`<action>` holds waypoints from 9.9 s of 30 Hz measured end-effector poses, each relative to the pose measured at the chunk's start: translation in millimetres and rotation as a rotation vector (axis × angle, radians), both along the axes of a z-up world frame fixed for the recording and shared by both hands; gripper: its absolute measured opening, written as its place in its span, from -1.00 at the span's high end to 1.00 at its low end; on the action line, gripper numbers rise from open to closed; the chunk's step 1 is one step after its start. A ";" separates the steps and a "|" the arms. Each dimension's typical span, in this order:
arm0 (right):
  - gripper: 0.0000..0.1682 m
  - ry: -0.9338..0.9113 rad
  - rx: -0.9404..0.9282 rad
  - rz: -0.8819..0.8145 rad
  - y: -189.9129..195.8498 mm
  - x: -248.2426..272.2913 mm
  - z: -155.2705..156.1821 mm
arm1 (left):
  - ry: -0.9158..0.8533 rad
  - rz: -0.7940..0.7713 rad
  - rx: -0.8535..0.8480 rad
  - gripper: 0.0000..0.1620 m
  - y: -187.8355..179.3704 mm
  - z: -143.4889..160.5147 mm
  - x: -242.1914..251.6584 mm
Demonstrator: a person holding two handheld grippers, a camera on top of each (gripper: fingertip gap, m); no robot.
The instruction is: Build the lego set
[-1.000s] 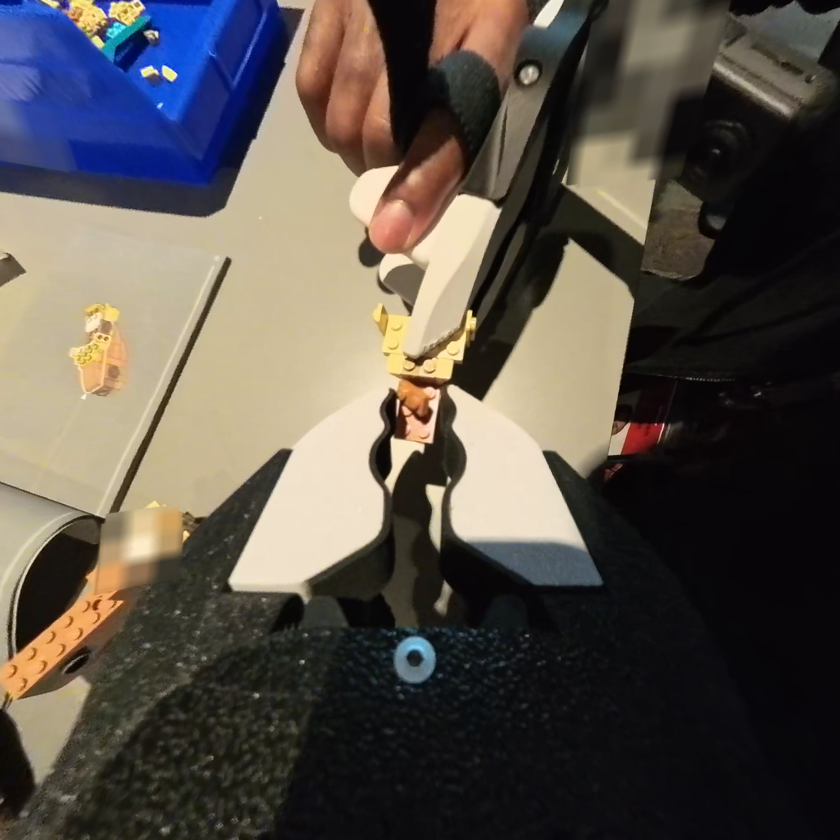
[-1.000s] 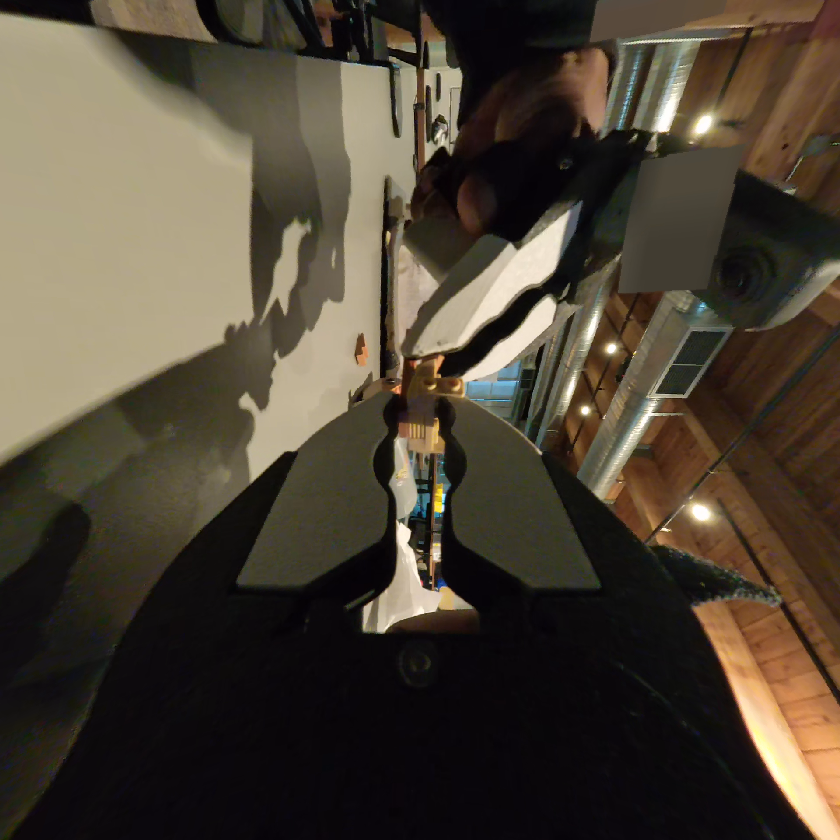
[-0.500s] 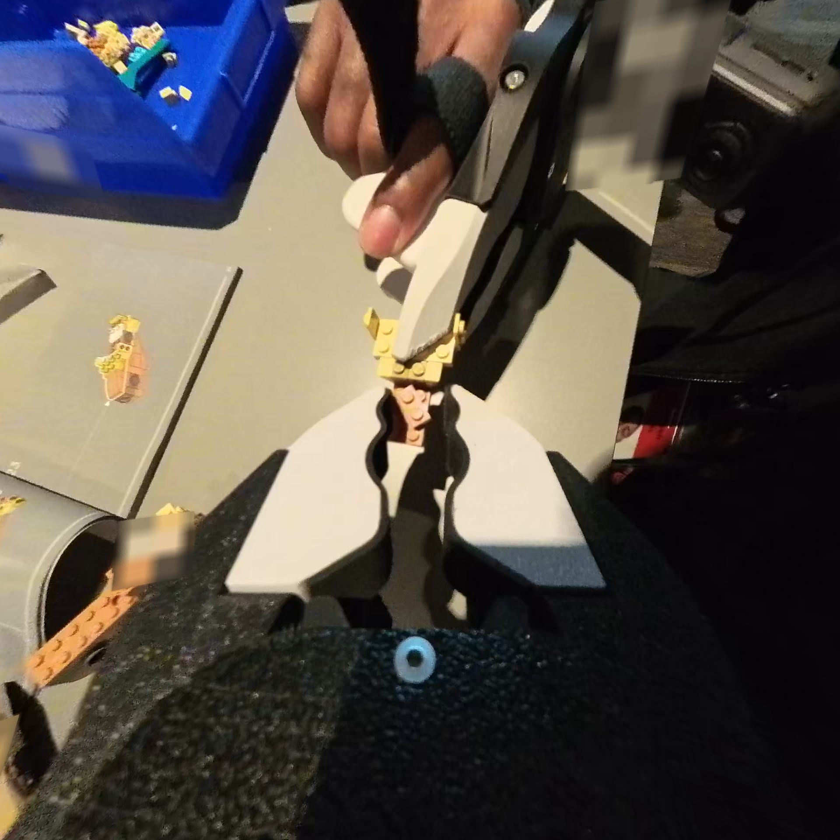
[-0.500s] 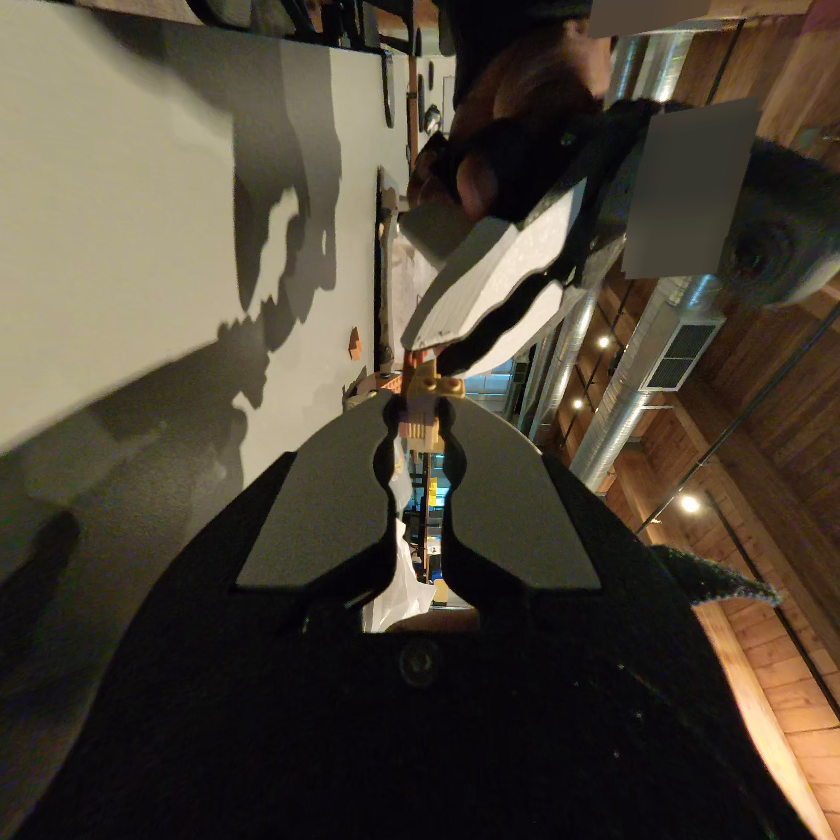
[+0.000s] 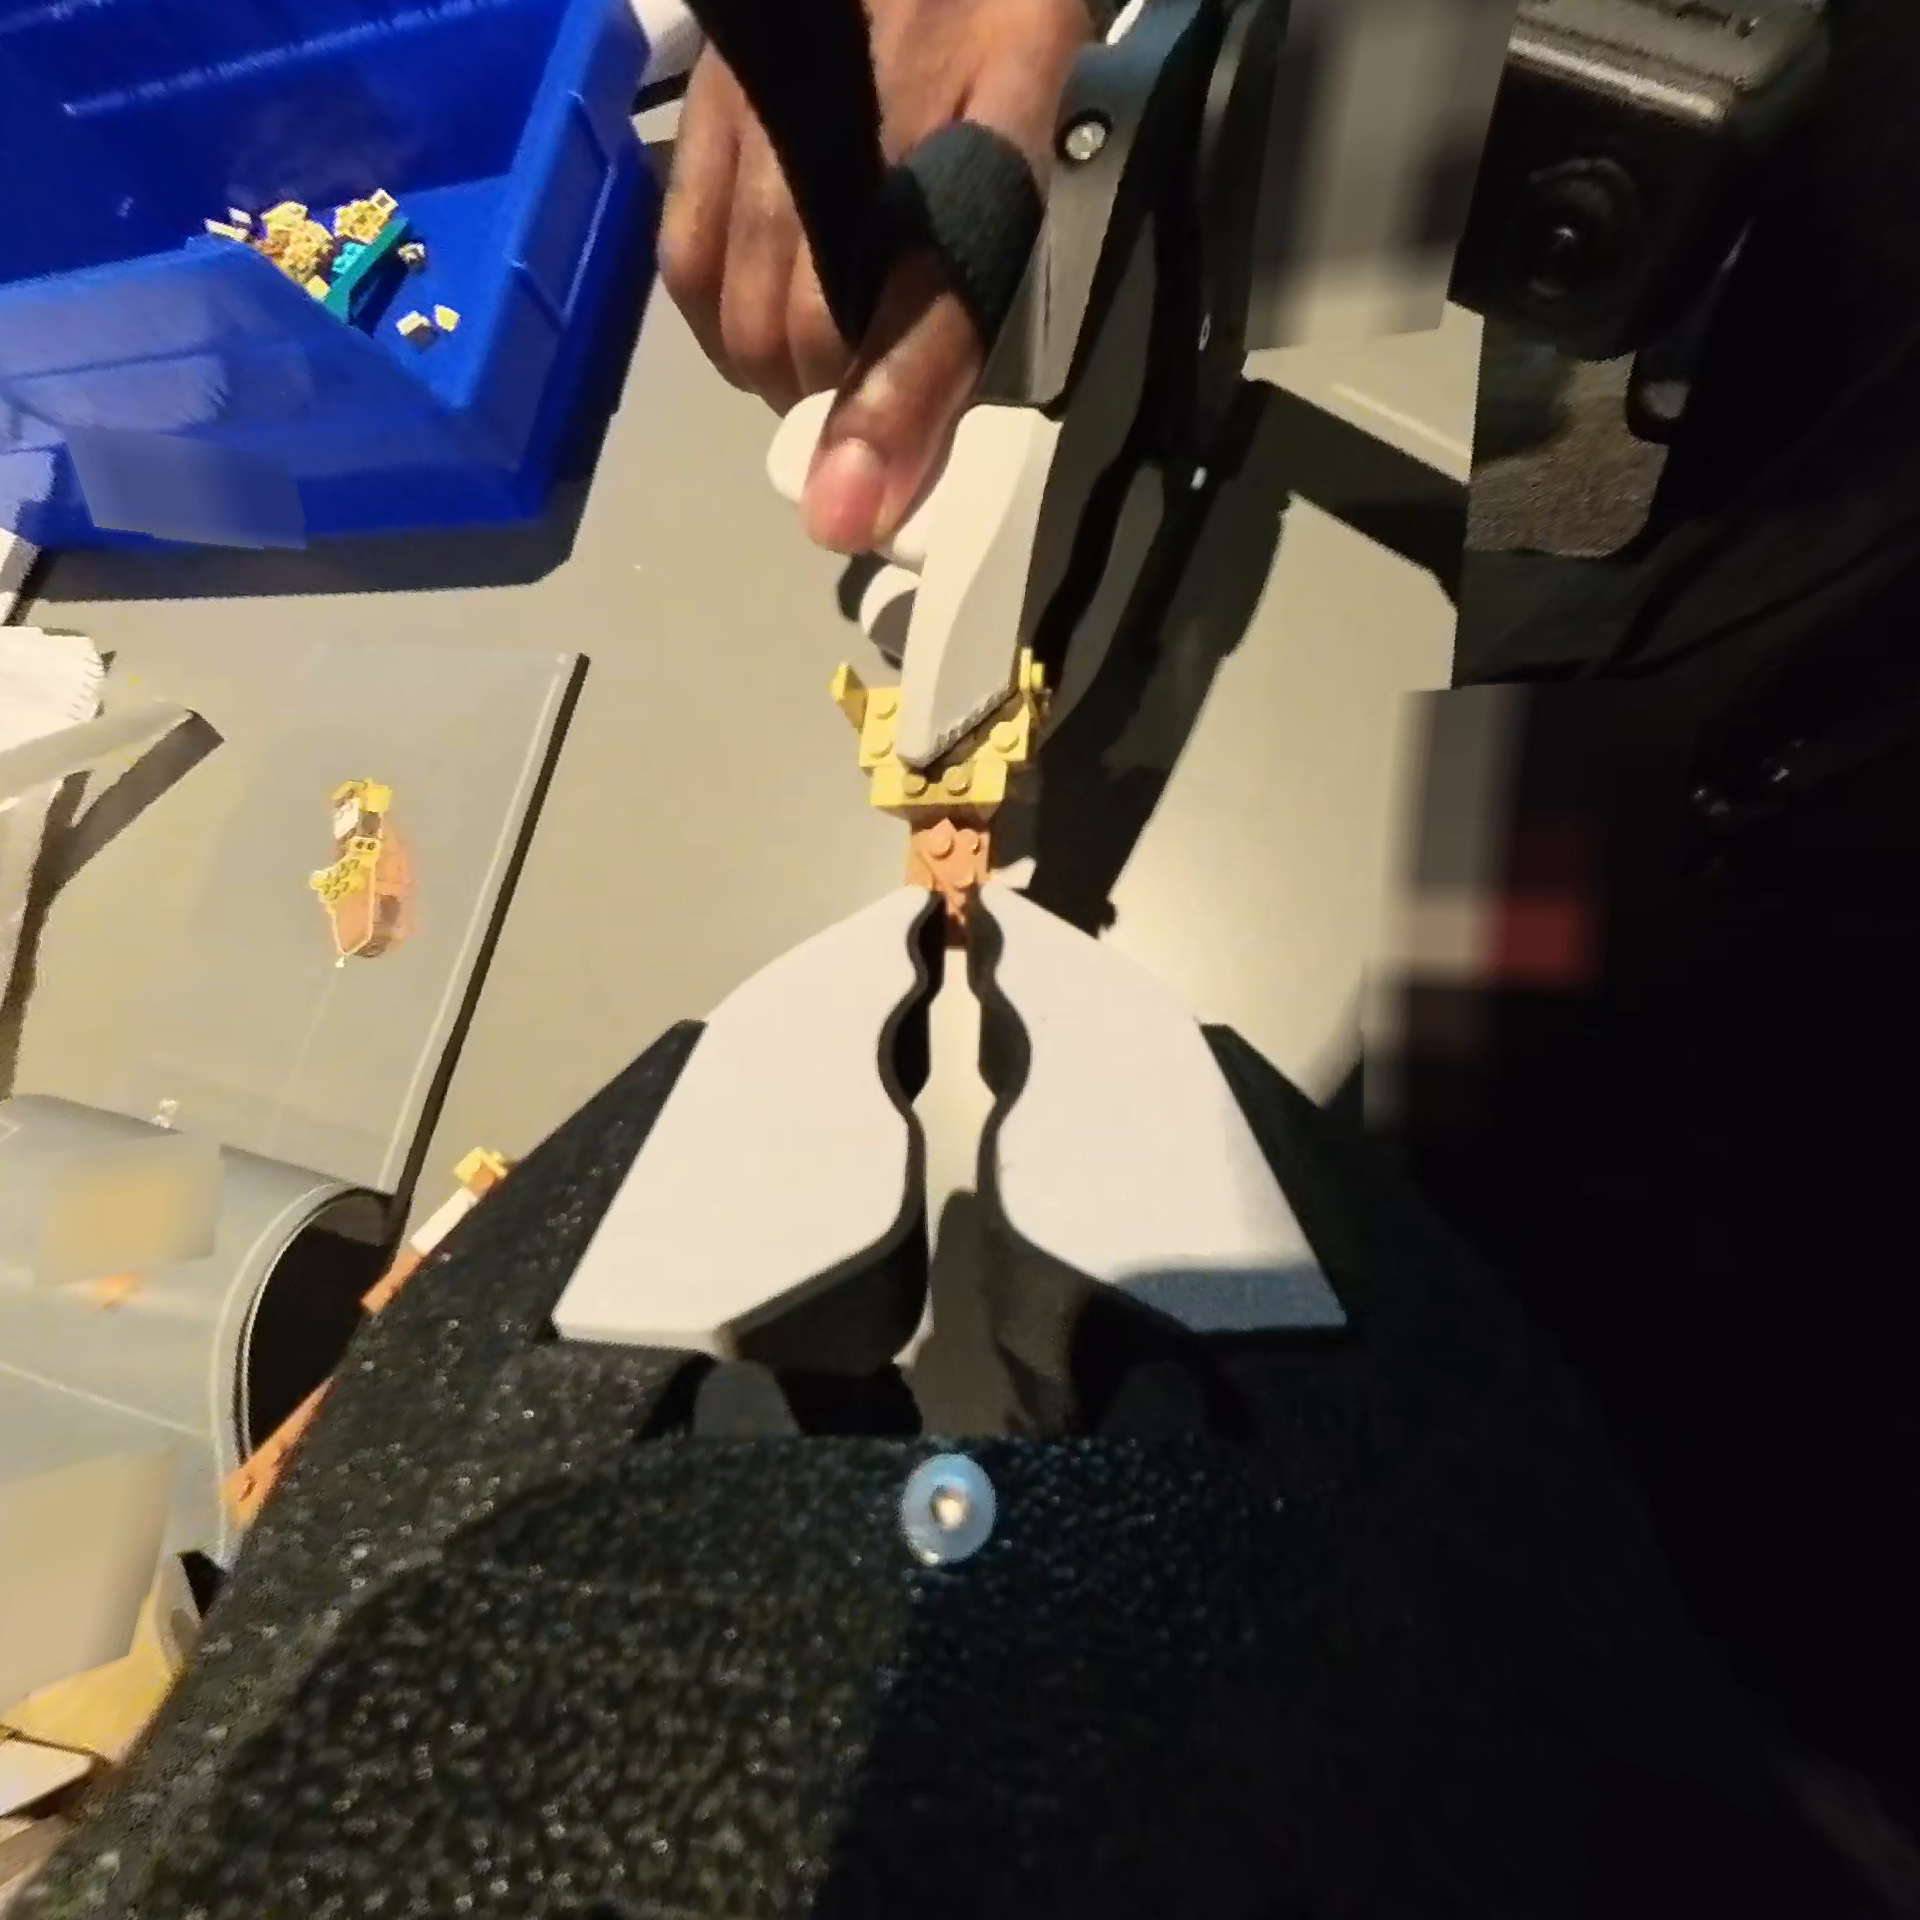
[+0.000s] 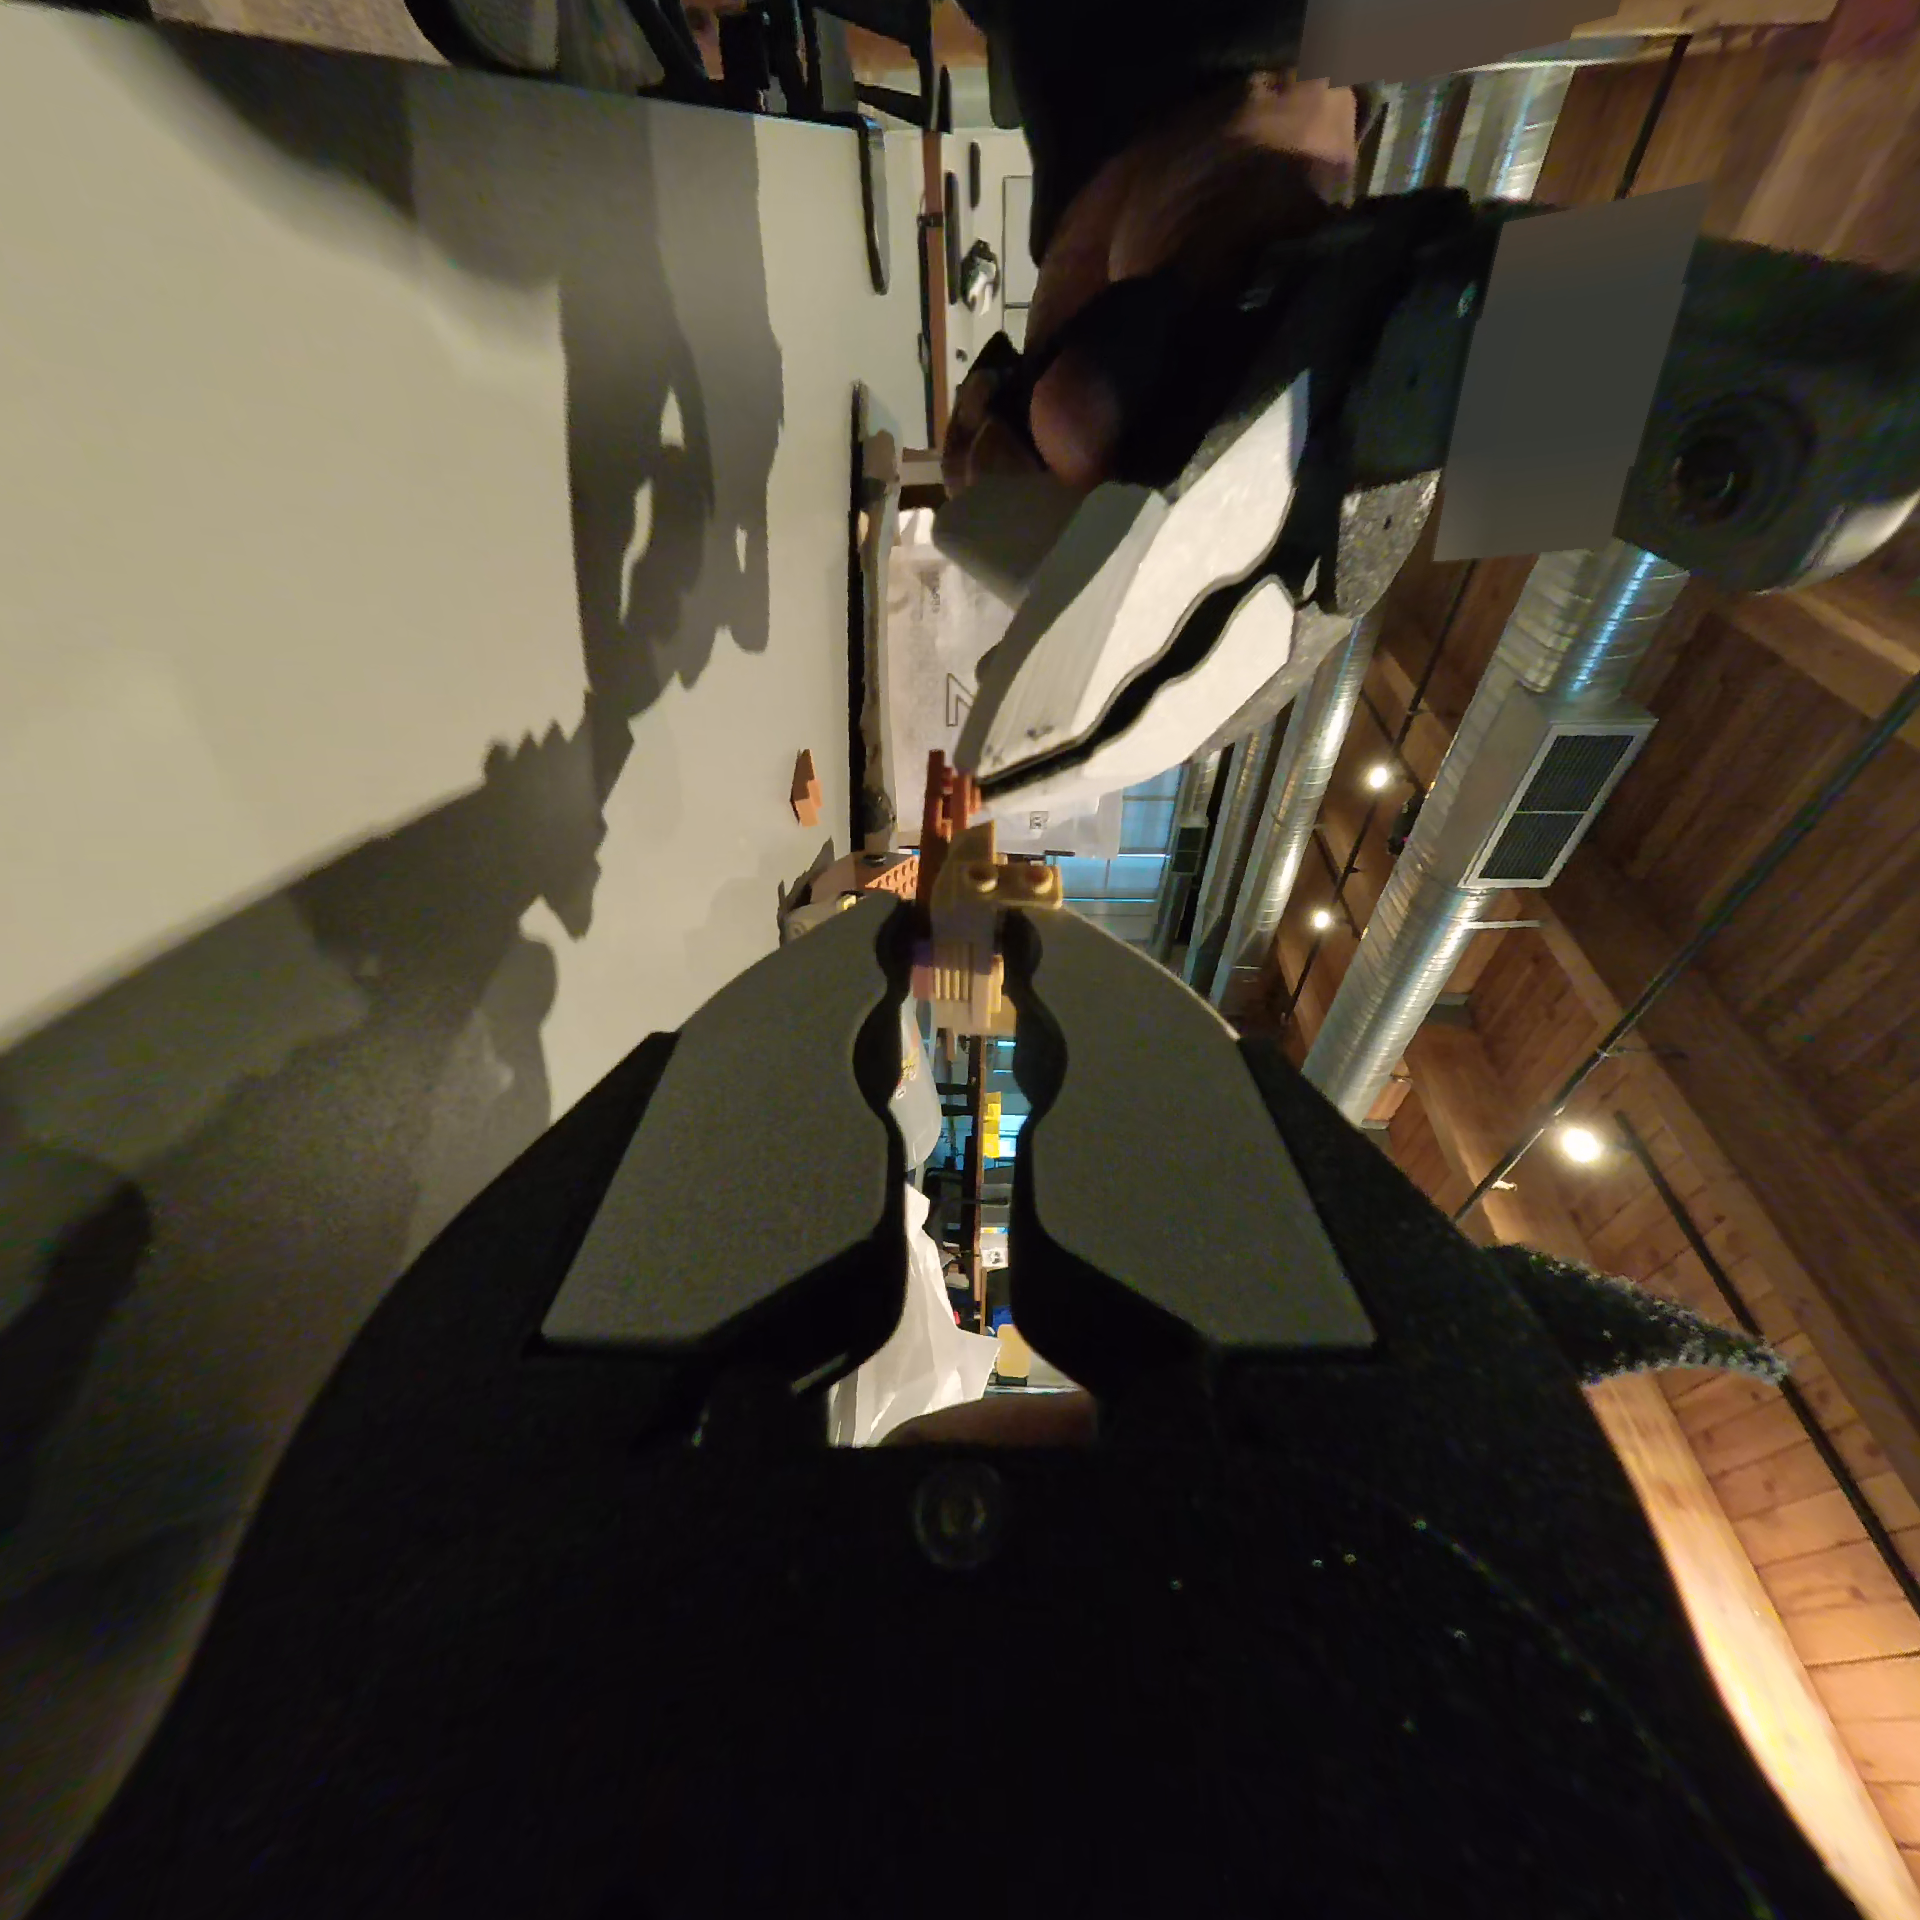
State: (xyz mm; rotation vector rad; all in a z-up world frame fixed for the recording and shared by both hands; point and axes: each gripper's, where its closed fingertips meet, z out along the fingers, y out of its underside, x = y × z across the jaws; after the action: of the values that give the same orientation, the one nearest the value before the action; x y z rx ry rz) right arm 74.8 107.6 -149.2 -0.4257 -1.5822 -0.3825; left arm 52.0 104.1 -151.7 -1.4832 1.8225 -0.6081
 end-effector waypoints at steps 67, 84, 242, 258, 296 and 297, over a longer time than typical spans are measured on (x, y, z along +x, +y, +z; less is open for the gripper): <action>0.81 0.021 0.018 0.033 -6.8 -3.8 5.6 | -0.089 0.021 -0.234 0.72 -5.1 2.6 13.6; 0.81 0.020 0.026 0.035 -7.9 -4.9 5.8 | -0.085 0.025 -0.238 0.72 -4.2 1.7 13.9; 0.80 0.153 -2.131 -0.426 23.5 -9.4 -55.1 | -0.173 0.460 -0.040 0.60 86.9 -40.3 -72.8; 0.50 0.224 -1.951 -0.636 41.5 2.5 -58.1 | 0.033 0.405 -0.142 0.81 119.3 -66.4 -92.6; 0.71 0.365 -0.976 -0.121 90.1 -45.1 8.5 | -0.603 0.282 -0.496 0.81 92.3 14.3 -28.3; 0.71 0.366 -0.979 -0.120 90.2 -43.9 7.7 | -0.592 0.280 -0.514 0.81 92.7 12.6 -26.9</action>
State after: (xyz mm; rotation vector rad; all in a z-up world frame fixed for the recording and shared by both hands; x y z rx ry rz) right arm 30.8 197.8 -141.5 -1.2613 -1.2938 0.4072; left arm 25.1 196.8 -139.2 -1.6089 1.0223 -1.2771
